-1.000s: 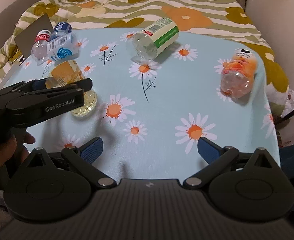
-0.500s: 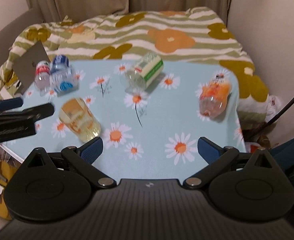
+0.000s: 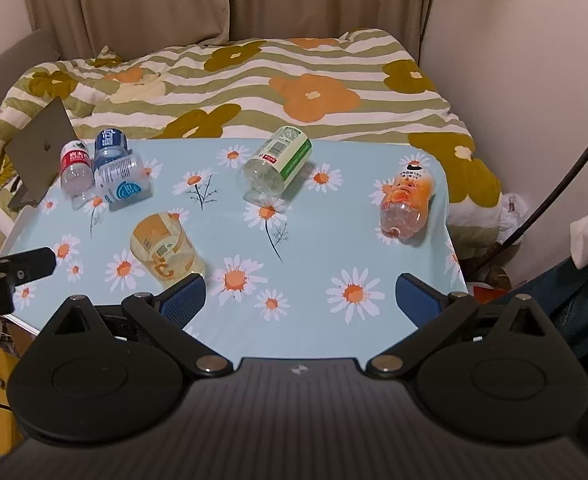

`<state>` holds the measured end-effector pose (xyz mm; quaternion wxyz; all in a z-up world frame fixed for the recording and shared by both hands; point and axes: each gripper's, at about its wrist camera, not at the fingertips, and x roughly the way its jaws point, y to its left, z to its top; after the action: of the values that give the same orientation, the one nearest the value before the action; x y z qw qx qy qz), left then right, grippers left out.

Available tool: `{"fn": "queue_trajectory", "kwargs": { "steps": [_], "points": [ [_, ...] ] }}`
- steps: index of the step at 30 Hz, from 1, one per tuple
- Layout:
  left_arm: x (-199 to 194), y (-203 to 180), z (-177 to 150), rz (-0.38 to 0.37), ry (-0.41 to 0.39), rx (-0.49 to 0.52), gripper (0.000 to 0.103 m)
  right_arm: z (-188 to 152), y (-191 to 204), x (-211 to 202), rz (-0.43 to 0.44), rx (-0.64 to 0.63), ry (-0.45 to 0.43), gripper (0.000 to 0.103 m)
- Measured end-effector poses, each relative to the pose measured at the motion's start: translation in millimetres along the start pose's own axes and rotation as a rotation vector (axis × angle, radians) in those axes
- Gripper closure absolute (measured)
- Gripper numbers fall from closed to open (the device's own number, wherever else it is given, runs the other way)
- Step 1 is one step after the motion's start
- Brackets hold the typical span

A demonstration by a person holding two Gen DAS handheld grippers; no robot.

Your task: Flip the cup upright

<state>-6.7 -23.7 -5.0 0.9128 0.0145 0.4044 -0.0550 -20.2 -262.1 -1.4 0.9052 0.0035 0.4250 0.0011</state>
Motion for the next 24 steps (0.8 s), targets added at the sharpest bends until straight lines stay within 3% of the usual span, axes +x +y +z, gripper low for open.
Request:
{"fn": "queue_trajectory", "kwargs": {
  "steps": [24],
  "points": [
    [-7.5,11.2,-7.5,0.022,-0.022,0.014,0.000,-4.7,12.0,-8.7,-0.009,0.023,-0.020,0.000]
  ]
}}
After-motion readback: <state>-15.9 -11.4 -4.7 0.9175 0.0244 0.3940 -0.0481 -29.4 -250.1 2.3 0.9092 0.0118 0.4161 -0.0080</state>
